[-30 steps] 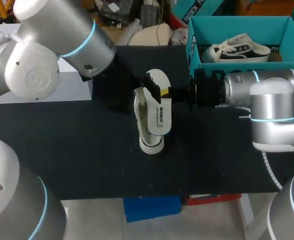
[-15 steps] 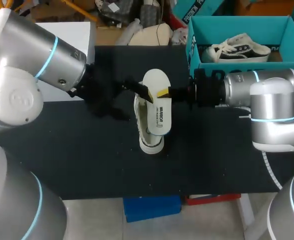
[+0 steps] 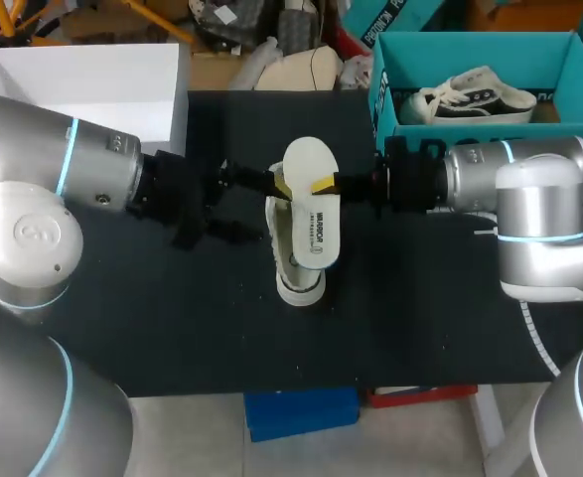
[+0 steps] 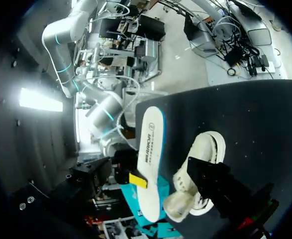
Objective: Take the shoe out of the shoebox, open the shoe tongue, remove and reinsert the insole, then place the shoe into the shoebox
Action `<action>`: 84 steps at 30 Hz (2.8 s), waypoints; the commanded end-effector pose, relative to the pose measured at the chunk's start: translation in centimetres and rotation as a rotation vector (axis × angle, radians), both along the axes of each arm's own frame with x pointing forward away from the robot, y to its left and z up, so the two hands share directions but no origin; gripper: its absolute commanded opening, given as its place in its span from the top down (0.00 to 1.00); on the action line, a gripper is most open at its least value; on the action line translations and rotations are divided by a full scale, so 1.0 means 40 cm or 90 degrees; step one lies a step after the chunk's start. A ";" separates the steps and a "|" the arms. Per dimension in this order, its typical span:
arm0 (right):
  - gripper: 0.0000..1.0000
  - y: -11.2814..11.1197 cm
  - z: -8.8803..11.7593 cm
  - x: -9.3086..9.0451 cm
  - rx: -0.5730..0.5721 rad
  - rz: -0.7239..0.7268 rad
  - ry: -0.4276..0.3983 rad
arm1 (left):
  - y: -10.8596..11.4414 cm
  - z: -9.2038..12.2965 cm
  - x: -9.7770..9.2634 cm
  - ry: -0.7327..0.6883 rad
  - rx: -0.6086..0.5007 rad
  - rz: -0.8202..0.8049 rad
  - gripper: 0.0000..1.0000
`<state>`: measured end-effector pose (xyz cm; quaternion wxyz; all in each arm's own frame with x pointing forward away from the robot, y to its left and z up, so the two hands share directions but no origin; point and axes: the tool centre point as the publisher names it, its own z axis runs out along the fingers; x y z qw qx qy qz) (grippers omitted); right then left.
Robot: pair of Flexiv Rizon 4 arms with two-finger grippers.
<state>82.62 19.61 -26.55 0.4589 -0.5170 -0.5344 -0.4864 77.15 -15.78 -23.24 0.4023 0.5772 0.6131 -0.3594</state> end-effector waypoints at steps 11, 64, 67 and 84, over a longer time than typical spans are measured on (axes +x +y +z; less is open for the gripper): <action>1.00 0.003 0.000 -0.002 -0.001 -0.002 0.000 | -0.025 -0.059 0.022 -0.023 -0.217 -0.014 0.00; 0.00 -0.014 0.021 -0.015 0.032 -0.038 -0.069 | -0.138 -0.064 0.063 -0.075 -0.230 0.005 1.00; 0.00 -0.028 0.026 -0.030 -0.009 -0.046 -0.096 | -0.120 -0.066 0.049 -0.053 -0.199 -0.002 1.00; 0.00 -0.094 0.035 -0.104 -0.171 -0.053 -0.215 | -0.057 -0.075 -0.087 0.108 -0.018 -0.106 1.00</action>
